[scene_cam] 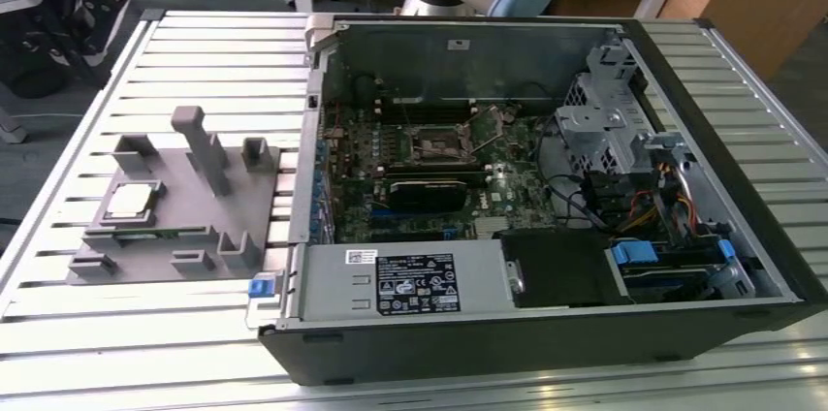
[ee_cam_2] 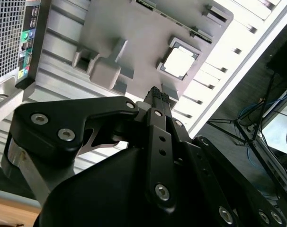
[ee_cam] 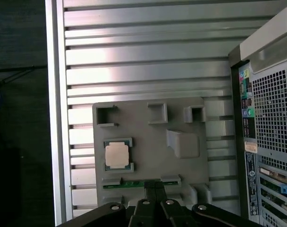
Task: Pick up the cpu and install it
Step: 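Reach for the cpu, then pick up the cpu and move it towards the insertion slot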
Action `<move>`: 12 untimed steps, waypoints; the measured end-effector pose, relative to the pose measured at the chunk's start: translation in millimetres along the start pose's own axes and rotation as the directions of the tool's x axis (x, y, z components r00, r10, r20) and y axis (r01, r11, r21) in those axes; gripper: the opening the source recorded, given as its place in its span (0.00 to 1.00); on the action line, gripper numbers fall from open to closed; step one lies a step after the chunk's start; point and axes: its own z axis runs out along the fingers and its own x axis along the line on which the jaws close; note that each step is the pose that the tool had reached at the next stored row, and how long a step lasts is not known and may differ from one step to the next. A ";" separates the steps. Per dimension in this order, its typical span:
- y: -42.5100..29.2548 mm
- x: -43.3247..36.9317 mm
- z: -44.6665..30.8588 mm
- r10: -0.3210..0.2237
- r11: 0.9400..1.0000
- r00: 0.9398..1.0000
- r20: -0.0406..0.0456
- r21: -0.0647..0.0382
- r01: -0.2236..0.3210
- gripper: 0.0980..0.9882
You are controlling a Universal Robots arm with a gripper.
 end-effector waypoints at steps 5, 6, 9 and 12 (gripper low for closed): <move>-1.5 17.9 3.2 0.000 1.000 1.000 -0.004 0.000 0.000 0.01; -1.8 21.0 3.9 0.000 1.000 1.000 -0.005 0.000 0.000 0.01; -2.7 31.7 6.3 0.000 1.000 1.000 -0.006 0.001 0.000 0.01; -3.5 40.4 9.4 0.000 1.000 1.000 -0.007 0.001 0.000 0.01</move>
